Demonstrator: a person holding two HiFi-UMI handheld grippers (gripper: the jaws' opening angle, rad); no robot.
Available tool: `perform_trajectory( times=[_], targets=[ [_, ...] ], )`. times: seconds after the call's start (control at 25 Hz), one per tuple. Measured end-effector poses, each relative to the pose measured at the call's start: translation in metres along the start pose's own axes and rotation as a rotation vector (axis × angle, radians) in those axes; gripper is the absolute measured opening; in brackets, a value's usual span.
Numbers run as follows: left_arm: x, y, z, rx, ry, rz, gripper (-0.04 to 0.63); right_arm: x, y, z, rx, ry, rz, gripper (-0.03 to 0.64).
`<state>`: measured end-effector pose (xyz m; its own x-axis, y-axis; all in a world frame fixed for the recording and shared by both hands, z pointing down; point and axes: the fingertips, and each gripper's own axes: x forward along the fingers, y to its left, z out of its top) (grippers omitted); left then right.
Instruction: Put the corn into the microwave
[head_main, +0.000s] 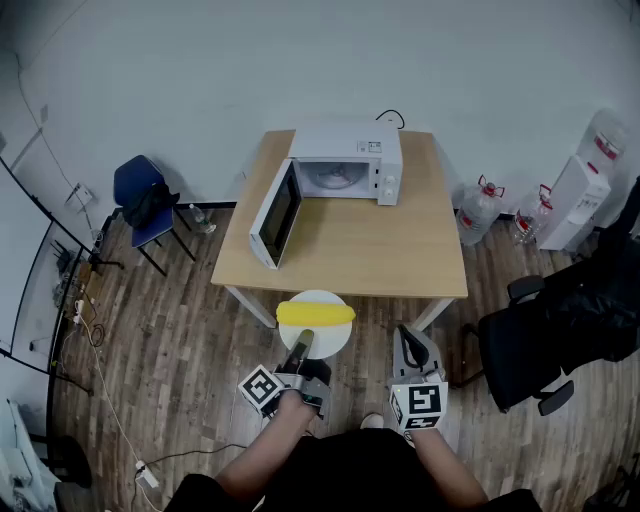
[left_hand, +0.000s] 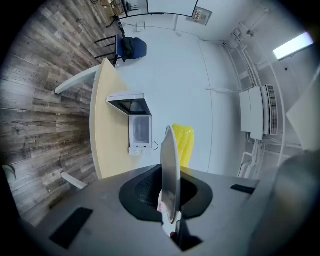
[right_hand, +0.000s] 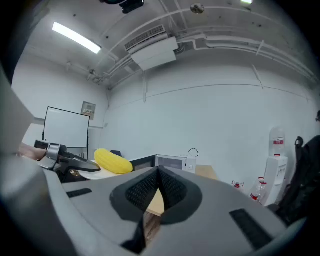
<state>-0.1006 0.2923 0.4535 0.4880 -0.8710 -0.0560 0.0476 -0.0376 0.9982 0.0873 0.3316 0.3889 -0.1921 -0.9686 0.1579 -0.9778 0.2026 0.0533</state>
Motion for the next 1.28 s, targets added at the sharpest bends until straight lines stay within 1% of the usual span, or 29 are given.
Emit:
perform_trajectory(
  times=[0.16,0.32,0.44,0.6,0.76,1.04,1.28],
  targets=[
    [0.000,-0.001,-0.005,-0.010,-0.015,-0.007,0.018,-0.006,-0.004,-0.002,-0.022,-0.001,0.011,0.060],
    [0.003,-0.005,-0.017,-0.025,-0.014,-0.029,0.018,-0.016,-0.019,0.001,-0.025,-0.027,-0.014,0.059],
    [0.005,-0.003,-0.026,-0.024,-0.009,-0.034,0.018,-0.019,-0.029,-0.004,-0.025,-0.018,-0.021,0.059],
    [0.006,-0.001,-0.036,-0.015,-0.003,-0.023,0.018,-0.019,-0.032,-0.008,-0.007,-0.013,0.005,0.059],
    [0.003,0.002,-0.041,-0.016,-0.021,-0.019,0.018,-0.018,-0.032,-0.007,-0.007,-0.024,0.033,0.060],
    [0.004,-0.001,-0.040,-0.003,-0.062,-0.029,0.018,-0.012,-0.034,-0.010,-0.012,-0.039,0.068,0.060],
    [0.000,-0.006,-0.031,0.033,-0.092,-0.037,0.018,-0.008,-0.025,-0.014,-0.024,-0.040,0.116,0.060]
  ],
)
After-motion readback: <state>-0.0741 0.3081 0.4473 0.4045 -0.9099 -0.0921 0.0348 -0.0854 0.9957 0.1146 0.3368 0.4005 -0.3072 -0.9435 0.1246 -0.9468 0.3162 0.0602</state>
